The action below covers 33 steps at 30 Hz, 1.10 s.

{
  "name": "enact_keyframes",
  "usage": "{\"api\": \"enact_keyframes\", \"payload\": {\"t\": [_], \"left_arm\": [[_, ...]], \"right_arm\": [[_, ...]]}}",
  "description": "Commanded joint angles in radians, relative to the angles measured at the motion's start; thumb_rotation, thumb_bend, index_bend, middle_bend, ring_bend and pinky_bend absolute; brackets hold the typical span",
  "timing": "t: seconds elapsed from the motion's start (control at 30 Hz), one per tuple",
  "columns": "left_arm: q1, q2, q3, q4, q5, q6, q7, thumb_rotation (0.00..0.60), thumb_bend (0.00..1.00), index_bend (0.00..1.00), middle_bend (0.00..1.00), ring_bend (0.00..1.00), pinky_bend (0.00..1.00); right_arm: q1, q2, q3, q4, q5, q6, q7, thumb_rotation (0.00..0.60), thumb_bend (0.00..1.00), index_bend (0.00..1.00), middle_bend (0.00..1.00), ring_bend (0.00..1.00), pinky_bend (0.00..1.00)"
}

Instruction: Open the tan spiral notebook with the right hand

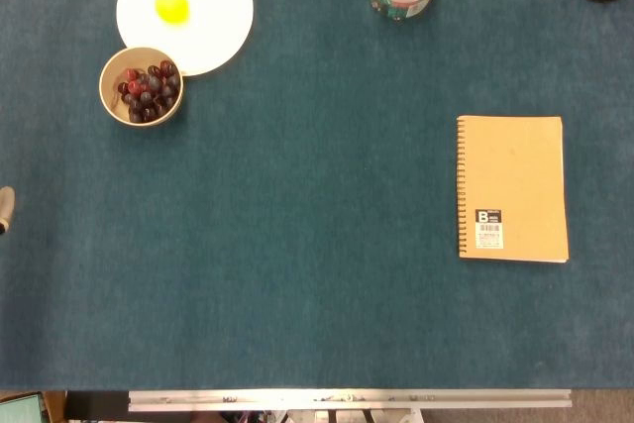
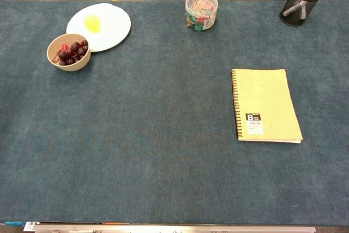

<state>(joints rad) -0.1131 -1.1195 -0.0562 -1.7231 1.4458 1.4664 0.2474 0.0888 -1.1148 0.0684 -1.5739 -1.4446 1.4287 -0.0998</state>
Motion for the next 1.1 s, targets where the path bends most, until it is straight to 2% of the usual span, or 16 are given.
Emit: {"api": "enact_keyframes", "payload": {"t": [0.03,0.17,0.23,0.5,0.57,0.83,1.1], "left_arm": [[-0.002,-0.002,0.001,0.0,0.0,-0.004,0.004,0.6,0.36,0.0,0.0,0.0,0.07],[-0.001,0.0,0.003,-0.008,0.001,-0.002,0.012,0.6,0.36,0.0,0.0,0.0,0.07],[0.0,0.0,0.003,-0.012,0.004,0.002,0.011,0.6,0.36,0.0,0.0,0.0,0.07],[-0.004,0.008,0.005,-0.021,0.0,-0.011,0.007,0.6,0.36,0.0,0.0,0.0,0.07],[-0.003,0.012,0.008,-0.022,-0.003,-0.013,0.003,0.6,0.36,0.0,0.0,0.0,0.07],[0.011,0.022,0.017,-0.014,-0.013,-0.011,-0.023,0.6,0.36,0.0,0.0,0.0,0.07],[0.022,0.035,0.021,-0.014,-0.028,-0.013,-0.051,0.6,0.36,0.0,0.0,0.0,0.07]], "right_arm": [[0.002,0.001,-0.001,0.003,-0.001,-0.005,0.005,0.6,0.07,0.0,0.1,0.05,0.06],[0.011,0.004,-0.004,0.009,-0.02,-0.01,0.023,0.6,0.07,0.01,0.13,0.05,0.06],[0.019,0.006,-0.011,0.022,-0.054,-0.008,0.036,0.6,0.08,0.04,0.17,0.05,0.06],[0.092,0.024,-0.05,0.111,-0.209,-0.051,0.031,0.6,0.12,0.34,0.29,0.12,0.11],[0.114,0.017,-0.06,0.134,-0.236,-0.073,0.032,0.6,0.12,0.38,0.3,0.12,0.11],[0.185,-0.098,-0.096,0.265,-0.288,-0.17,0.029,0.6,0.12,0.39,0.3,0.12,0.11],[0.22,-0.244,-0.117,0.439,-0.311,-0.202,-0.002,0.6,0.09,0.34,0.25,0.12,0.11]]}}
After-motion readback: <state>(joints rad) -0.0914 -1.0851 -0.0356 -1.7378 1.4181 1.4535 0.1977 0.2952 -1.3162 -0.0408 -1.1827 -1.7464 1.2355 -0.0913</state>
